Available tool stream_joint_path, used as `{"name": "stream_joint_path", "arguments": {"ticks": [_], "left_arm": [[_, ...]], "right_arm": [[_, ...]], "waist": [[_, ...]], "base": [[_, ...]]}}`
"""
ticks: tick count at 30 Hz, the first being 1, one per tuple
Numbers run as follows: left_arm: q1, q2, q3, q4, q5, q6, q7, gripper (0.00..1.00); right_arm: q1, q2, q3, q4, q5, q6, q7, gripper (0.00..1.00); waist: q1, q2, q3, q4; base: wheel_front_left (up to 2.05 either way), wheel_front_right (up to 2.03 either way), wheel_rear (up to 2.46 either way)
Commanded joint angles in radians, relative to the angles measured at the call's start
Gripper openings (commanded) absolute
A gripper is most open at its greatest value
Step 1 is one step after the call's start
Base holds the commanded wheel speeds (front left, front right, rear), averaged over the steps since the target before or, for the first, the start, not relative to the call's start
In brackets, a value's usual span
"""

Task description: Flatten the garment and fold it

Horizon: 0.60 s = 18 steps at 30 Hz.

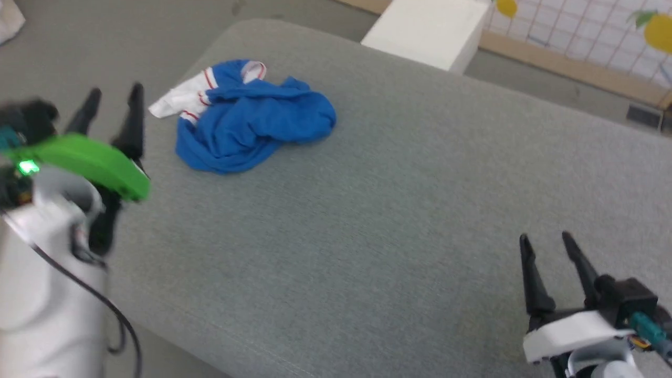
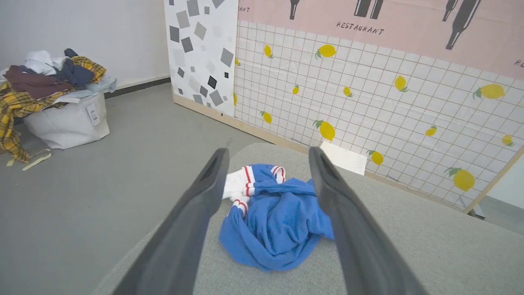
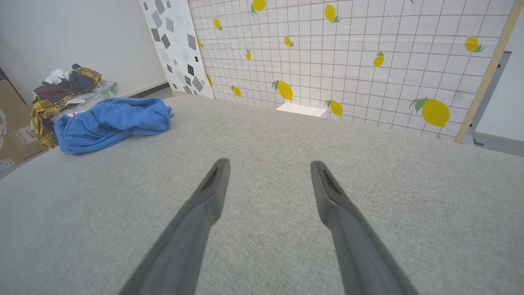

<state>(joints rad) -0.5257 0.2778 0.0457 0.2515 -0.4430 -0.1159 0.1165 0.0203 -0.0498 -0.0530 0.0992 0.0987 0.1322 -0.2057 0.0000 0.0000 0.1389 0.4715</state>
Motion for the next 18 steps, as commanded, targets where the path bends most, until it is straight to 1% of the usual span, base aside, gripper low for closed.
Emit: {"name": "stream_joint_path", "arguments": {"ticks": [1, 4, 6, 7, 9, 12, 15, 18], "left_arm": [[-0.049, 0.031, 0.000, 0.028, -0.039, -0.008, 0.052, 1.00], [-0.151, 0.091, 0.011, 0.091, -0.108, -0.012, 0.144, 1.00], [-0.204, 0.114, 0.014, 0.126, -0.150, -0.013, 0.184, 1.00], [-0.222, 0.128, 0.001, 0.145, -0.161, -0.013, 0.215, 1.00], [-0.251, 0.139, -0.009, 0.176, -0.182, -0.014, 0.255, 1.00], [-0.280, 0.153, -0.028, 0.231, -0.195, -0.010, 0.336, 1.00], [-0.296, 0.151, -0.042, 0.291, -0.208, 0.008, 0.416, 1.00], [-0.294, 0.144, -0.052, 0.352, -0.227, 0.022, 0.492, 1.00]], "right_arm": [[-0.021, 0.000, -0.011, -0.022, -0.022, -0.002, 0.014, 1.00], [-0.042, 0.000, -0.044, -0.074, -0.051, -0.002, 0.041, 1.00], [-0.053, 0.000, -0.104, -0.109, -0.059, -0.002, 0.050, 1.00], [-0.059, 0.000, -0.147, -0.128, -0.063, -0.002, 0.054, 1.00], [-0.064, 0.000, -0.215, -0.165, -0.073, -0.002, 0.061, 1.00], [-0.067, 0.000, -0.285, -0.221, -0.092, -0.002, 0.082, 1.00], [-0.063, 0.000, -0.324, -0.267, -0.101, -0.002, 0.099, 1.00], [-0.058, 0.000, -0.342, -0.305, -0.102, -0.002, 0.115, 1.00]], "waist": [[0.0000, 0.0000, 0.130, -0.098], [0.0000, 0.0000, 0.210, -0.147], [0.0000, 0.0000, 0.260, -0.175], [0.0000, 0.0000, 0.283, -0.187], [0.0000, 0.0000, 0.317, -0.201], [0.0000, 0.0000, 0.361, -0.214], [0.0000, 0.0000, 0.384, -0.220], [0.0000, 0.0000, 0.400, -0.221]], "base": [[0.00, 0.00, 0.00], [0.00, 0.00, 0.00], [0.00, 0.00, 0.00], [0.00, 0.00, 0.00], [0.00, 0.00, 0.00], [0.00, 0.00, 0.00], [0.00, 0.00, 0.00], [0.00, 0.00, 0.00]]}}
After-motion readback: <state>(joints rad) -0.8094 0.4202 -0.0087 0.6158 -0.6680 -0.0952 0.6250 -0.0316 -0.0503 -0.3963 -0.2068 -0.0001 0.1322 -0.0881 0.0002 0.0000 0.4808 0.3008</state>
